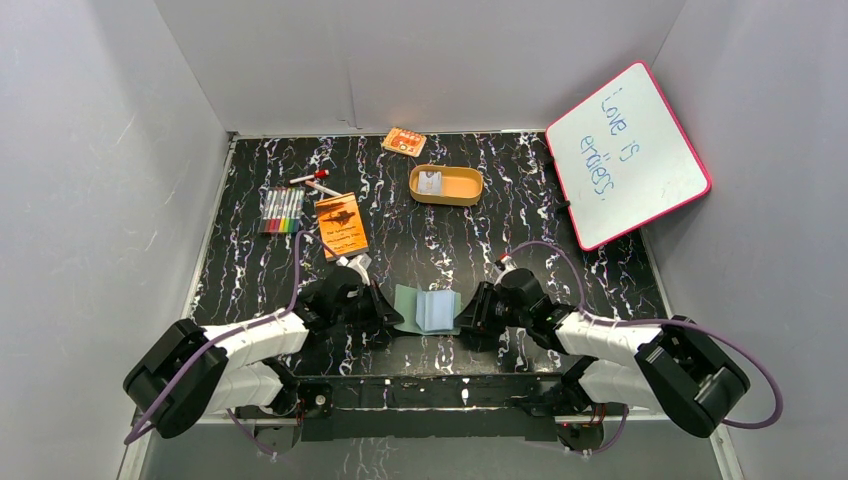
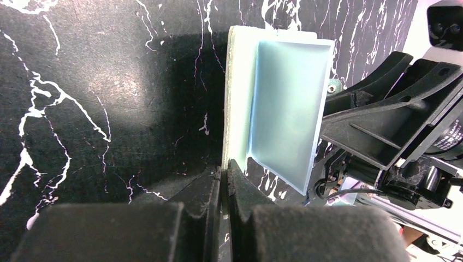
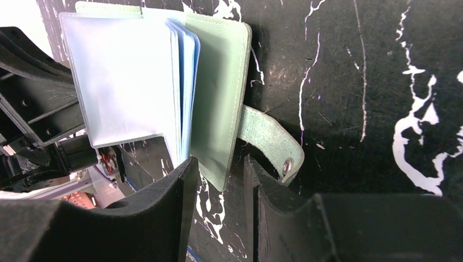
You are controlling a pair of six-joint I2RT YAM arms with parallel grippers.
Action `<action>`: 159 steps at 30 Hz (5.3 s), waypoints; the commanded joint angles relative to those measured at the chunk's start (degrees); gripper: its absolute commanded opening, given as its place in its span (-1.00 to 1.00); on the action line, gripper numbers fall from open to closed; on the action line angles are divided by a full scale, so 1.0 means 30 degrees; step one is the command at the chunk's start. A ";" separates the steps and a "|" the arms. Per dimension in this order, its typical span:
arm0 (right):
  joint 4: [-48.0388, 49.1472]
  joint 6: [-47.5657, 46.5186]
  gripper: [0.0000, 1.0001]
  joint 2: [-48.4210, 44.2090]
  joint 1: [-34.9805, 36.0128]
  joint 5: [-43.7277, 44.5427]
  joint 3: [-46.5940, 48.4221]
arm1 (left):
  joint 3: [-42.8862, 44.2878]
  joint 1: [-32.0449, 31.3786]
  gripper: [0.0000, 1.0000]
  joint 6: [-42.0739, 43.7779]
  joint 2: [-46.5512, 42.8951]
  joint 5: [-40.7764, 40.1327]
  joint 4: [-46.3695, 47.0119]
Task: Put the credit cards into the card holder
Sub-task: Open the card holder at the center of the board.
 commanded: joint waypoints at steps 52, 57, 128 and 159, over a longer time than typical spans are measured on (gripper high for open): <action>0.5581 0.0433 -0.23 0.3103 -0.0221 -0.3266 0.2569 | -0.0192 0.0063 -1.00 0.0007 0.0468 -0.0523 -0.0156; 0.6514 0.0723 -0.17 0.3184 -0.0208 -0.3554 0.2475 | -0.0078 0.0056 -1.00 0.0036 0.0635 -0.0486 -0.0172; 0.3851 -0.0754 -1.00 0.3213 -0.0191 -0.2235 0.2913 | 0.1336 0.0063 -0.44 0.1323 -0.1613 -0.2279 -0.3517; 0.3714 -0.1179 -1.00 0.3213 -0.0179 -0.2506 0.3433 | 0.3852 0.0059 0.66 0.2588 -0.5028 -0.5985 -0.8628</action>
